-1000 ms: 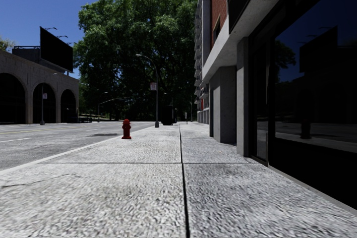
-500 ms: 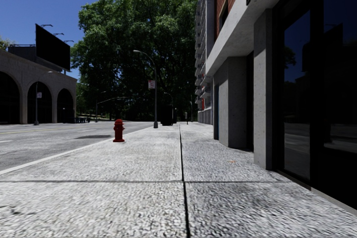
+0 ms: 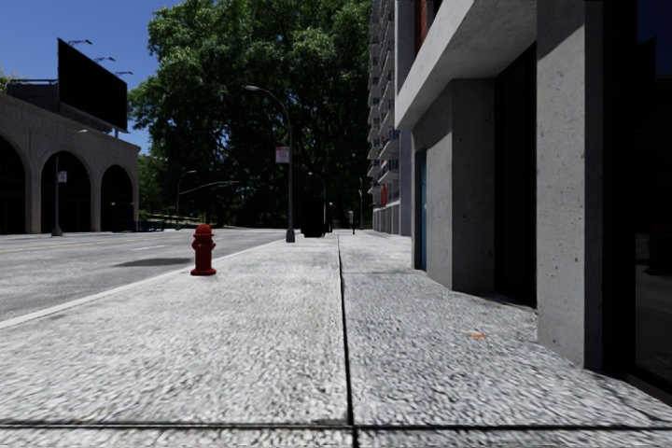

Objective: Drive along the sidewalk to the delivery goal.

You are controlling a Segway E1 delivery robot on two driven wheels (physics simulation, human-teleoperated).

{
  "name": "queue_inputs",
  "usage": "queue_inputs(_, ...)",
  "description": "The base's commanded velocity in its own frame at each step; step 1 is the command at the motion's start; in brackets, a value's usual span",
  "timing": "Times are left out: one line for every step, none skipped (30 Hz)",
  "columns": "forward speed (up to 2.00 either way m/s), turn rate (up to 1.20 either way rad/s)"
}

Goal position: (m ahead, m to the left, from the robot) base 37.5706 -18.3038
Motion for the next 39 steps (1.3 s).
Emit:
queue_inputs(2.00,0.00)
queue_inputs(2.00,0.00)
queue_inputs(2.00,0.00)
queue_inputs(2.00,0.00)
queue_inputs(2.00,0.00)
queue_inputs(2.00,0.00)
queue_inputs(2.00,0.00)
queue_inputs(2.00,0.00)
queue_inputs(2.00,0.00)
queue_inputs(2.00,0.00)
queue_inputs(2.00,0.00)
queue_inputs(2.00,0.00)
queue_inputs(2.00,0.00)
queue_inputs(2.00,0.00)
queue_inputs(2.00,0.00)
queue_inputs(2.00,0.00)
queue_inputs(2.00,0.00)
queue_inputs(2.00,0.00)
queue_inputs(2.00,0.00)
queue_inputs(2.00,0.00)
queue_inputs(2.00,0.00)
queue_inputs(2.00,0.00)
queue_inputs(2.00,0.00)
queue_inputs(2.00,0.00)
queue_inputs(2.00,0.00)
queue_inputs(2.00,0.00)
queue_inputs(2.00,0.00)
queue_inputs(2.00,0.00)
queue_inputs(2.00,0.00)
queue_inputs(2.00,0.00)
queue_inputs(2.00,0.00)
queue_inputs(2.00,0.00)
queue_inputs(2.00,0.00)
queue_inputs(2.00,0.00)
queue_inputs(2.00,0.00)
queue_inputs(2.00,0.00)
queue_inputs(2.00,0.00)
queue_inputs(2.00,0.00)
queue_inputs(2.00,0.00)
